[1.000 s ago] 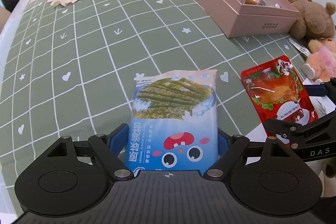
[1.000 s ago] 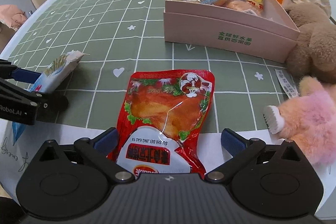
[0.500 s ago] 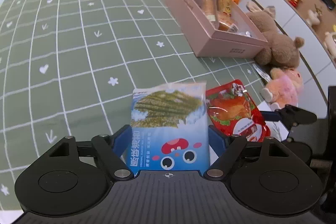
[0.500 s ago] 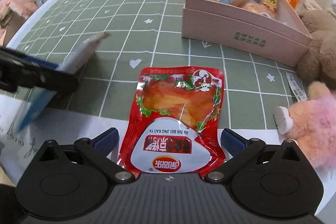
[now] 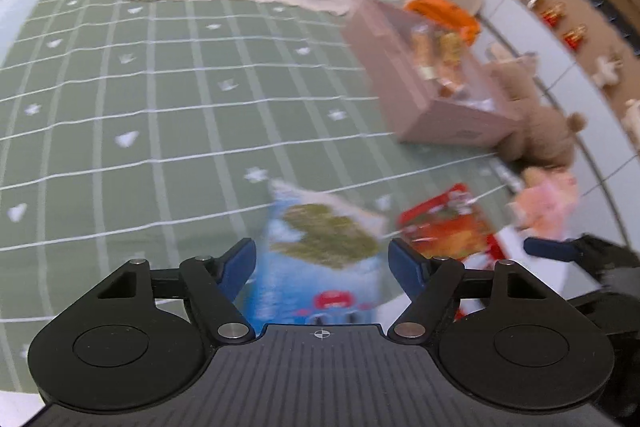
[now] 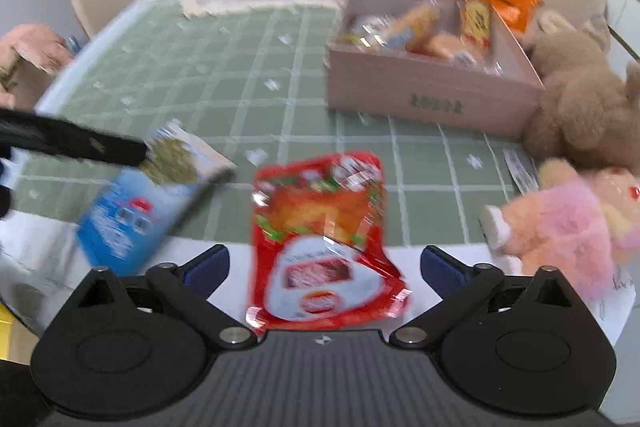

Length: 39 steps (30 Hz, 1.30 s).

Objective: Organize snacks

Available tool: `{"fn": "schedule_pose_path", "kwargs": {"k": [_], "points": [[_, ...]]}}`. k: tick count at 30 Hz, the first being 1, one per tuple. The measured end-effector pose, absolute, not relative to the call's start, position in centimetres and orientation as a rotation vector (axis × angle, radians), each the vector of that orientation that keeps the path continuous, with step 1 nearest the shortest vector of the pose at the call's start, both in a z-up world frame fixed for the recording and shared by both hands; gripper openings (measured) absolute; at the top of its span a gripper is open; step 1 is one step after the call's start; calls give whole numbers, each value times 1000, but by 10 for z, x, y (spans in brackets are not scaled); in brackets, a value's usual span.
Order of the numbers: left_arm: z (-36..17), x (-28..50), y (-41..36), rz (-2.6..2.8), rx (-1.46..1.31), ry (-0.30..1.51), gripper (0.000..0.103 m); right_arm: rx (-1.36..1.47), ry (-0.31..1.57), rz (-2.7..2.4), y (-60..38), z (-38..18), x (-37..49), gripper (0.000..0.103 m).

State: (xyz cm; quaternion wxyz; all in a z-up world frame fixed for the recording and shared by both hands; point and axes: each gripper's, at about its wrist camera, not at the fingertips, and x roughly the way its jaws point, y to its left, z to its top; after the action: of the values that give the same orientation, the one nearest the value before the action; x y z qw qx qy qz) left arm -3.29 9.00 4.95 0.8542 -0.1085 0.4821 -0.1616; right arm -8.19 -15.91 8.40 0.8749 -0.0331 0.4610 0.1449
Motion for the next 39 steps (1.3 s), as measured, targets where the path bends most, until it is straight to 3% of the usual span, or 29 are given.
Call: {"fn": "schedule_pose_path", "kwargs": {"k": [1, 3, 7, 9, 11, 12, 13, 18, 30, 32, 34, 39], "points": [[46, -32, 93, -329, -232, 1028, 77, -64, 976, 333, -152, 86, -81, 66], [40, -30, 99, -309, -245, 1058, 76, -47, 1016, 414, -136, 85, -76, 47], [33, -30, 99, -297, -222, 1088, 68, -139, 1010, 450, -109, 80, -77, 46], [38, -34, 92, -313, -188, 1070, 66, -200, 973, 427, -108, 84, -79, 49], [44, -43, 79, -343, -131, 1038, 66, -237, 950, 395, -116, 85, -80, 72], [45, -46, 72, -353, -88, 1028, 66, -243, 934, 372, -123, 85, -79, 90], [45, -49, 65, -358, -41, 1021, 66, -242, 923, 348, -131, 84, -77, 96], [33, -54, 35, -335, 154, 1019, 70, -142, 960, 276, -158, 68, -68, 96], [30, -42, 23, -373, 113, 1058, 69, -138, 1022, 275, -150, 31, -48, 103], [30, -40, 21, -383, 108, 1063, 70, -147, 1026, 290, -154, 33, -48, 101], [34, -40, 23, -379, 93, 1057, 67, -154, 1020, 295, -160, 38, -51, 86], [47, -44, 18, -400, 89, 1049, 67, -115, 1039, 244, -181, 43, -49, 84]]}}
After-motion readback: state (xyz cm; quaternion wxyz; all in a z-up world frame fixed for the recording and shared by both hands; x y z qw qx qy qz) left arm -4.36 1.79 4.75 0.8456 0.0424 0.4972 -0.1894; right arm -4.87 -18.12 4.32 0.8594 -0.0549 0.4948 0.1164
